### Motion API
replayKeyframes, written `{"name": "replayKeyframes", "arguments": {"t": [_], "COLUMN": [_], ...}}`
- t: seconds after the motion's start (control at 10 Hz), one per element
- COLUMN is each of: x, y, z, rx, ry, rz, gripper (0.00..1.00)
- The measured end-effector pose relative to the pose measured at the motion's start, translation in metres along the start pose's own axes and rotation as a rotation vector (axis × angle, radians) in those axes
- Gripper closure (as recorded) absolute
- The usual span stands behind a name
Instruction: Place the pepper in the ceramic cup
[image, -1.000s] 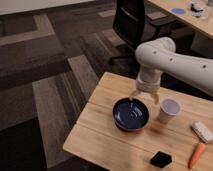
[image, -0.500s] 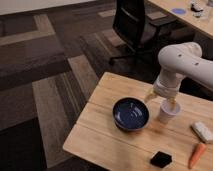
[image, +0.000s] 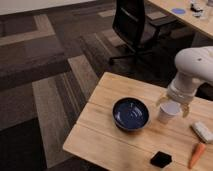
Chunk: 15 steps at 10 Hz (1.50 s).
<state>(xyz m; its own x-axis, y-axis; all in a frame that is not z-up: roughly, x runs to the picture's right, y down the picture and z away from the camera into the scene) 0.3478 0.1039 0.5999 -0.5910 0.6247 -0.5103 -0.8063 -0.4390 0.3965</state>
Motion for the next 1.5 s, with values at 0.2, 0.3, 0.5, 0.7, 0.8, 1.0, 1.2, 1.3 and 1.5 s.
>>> {"name": "replayKeyframes", "arguments": {"t": [0.2, 0.3, 0.5, 0.7, 0.8, 1.0, 1.2, 1.3, 1.5], "x": [-0.010, -0.010, -0.009, -0.009, -0.006, -0.005, 0.000, 0.004, 0.004], "y": [-0.049, -0.046, -0.046, -0.046, -0.052, -0.077, -0.096, -0.103, -0.132], "z": [0.012, 0.012, 0.012, 0.012, 0.016, 0.029, 0.052, 0.067, 0.097], "rx": [0.034, 0.031, 0.032, 0.032, 0.037, 0.032, -0.004, -0.026, -0.015], "ry": [0.003, 0.004, 0.005, 0.005, 0.012, 0.004, 0.029, 0.051, 0.075], "rz": [0.045, 0.040, 0.040, 0.040, 0.051, 0.091, 0.117, 0.137, 0.204], "gripper": [0.35, 0.35, 0.35, 0.35, 0.35, 0.35, 0.35, 0.35, 0.35]}}
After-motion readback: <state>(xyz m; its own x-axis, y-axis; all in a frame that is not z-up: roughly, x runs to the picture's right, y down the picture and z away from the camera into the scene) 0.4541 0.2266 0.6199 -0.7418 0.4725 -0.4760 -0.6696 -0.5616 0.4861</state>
